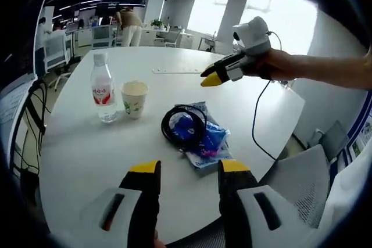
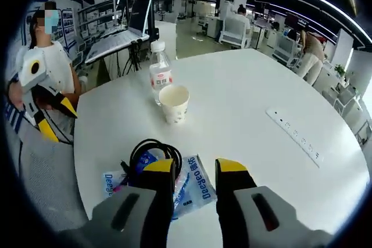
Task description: Arrange the tabletop items into an orderly group along one side of the table until the central work area is clear of visible clutter.
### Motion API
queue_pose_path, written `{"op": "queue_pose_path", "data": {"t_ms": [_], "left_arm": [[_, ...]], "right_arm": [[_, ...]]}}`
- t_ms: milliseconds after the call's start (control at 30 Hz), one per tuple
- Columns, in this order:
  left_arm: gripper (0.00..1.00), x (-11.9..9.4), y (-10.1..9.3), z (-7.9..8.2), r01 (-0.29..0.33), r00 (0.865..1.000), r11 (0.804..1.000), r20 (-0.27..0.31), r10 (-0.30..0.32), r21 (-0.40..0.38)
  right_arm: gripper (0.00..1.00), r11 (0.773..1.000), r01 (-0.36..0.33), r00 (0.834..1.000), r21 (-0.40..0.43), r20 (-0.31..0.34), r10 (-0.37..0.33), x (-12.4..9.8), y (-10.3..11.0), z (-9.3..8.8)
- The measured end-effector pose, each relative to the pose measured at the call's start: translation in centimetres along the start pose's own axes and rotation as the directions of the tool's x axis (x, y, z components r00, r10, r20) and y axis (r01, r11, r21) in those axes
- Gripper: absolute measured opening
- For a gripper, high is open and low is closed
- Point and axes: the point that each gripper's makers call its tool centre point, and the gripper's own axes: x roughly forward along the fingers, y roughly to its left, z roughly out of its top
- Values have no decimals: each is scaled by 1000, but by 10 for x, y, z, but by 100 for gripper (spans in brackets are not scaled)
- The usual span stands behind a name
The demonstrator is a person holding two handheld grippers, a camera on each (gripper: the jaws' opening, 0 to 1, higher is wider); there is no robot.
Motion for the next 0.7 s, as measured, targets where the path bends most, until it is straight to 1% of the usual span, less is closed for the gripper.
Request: {"op": "queue_pose_path", "data": {"t_ms": [200,300,400,567,700], "left_arm": [[39,6,-5,3,15,1000,1000,-2,-15,12],[39,9,-5,3,18,1000,1000,-5,-18,15],[39,10,-3,4,17,1000,1000,-3,-17,15],[39,13,2,8,14,1000,1000,1,-14,16],[39,14,5,10,10,1000,1000,3,-10,18]], "right_arm": [[26,999,17,1000,27,-11,-16,-12,-3,-19],[26,998,30,999,55,-14,-29,-18,-6,-31],[26,996,40,999,78,-12,-39,-24,-6,-42],[26,993,53,998,103,-35,-50,-35,-4,-64],[26,990,58,998,126,-37,-54,-40,-1,-75]]}}
